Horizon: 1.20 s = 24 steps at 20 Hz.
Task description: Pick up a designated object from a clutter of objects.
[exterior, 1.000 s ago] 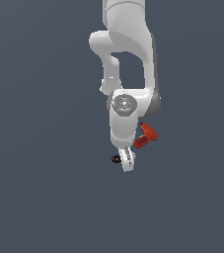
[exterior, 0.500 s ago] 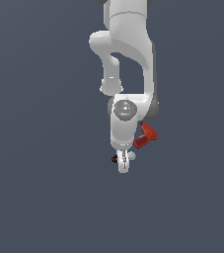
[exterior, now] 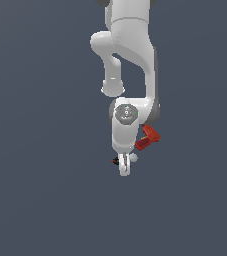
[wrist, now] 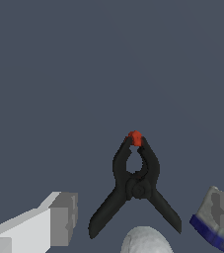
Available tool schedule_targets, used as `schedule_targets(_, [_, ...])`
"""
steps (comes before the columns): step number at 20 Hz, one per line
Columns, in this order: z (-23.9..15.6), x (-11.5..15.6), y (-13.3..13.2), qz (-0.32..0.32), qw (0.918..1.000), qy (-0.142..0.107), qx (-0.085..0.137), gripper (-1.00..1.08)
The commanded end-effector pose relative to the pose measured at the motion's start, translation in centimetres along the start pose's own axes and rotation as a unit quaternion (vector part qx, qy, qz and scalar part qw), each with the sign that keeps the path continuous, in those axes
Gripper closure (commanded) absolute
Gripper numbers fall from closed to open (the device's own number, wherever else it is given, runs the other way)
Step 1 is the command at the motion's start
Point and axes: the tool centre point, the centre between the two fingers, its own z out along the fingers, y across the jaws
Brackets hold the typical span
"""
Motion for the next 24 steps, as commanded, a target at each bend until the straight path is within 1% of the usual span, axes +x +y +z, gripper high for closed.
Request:
schedule_targets(1, [1.1, 0.0, 0.1, 0.001, 1.0, 0.0, -0.001, -0.92])
schedule_targets(6, [3.3, 0.0, 0.1, 0.002, 1.0, 0.0, -0.001, -0.92])
schedule_targets(11, [4.1, 0.0, 0.1, 0.002, 1.0, 0.0, 0.0, -0.92])
schedule_targets(12, [4.1, 0.0, 0.1, 0.002, 1.0, 0.0, 0.0, 1.08])
schedule_targets(24, [3.9, 0.1, 0.0, 0.002, 1.0, 0.0, 0.0, 1.08])
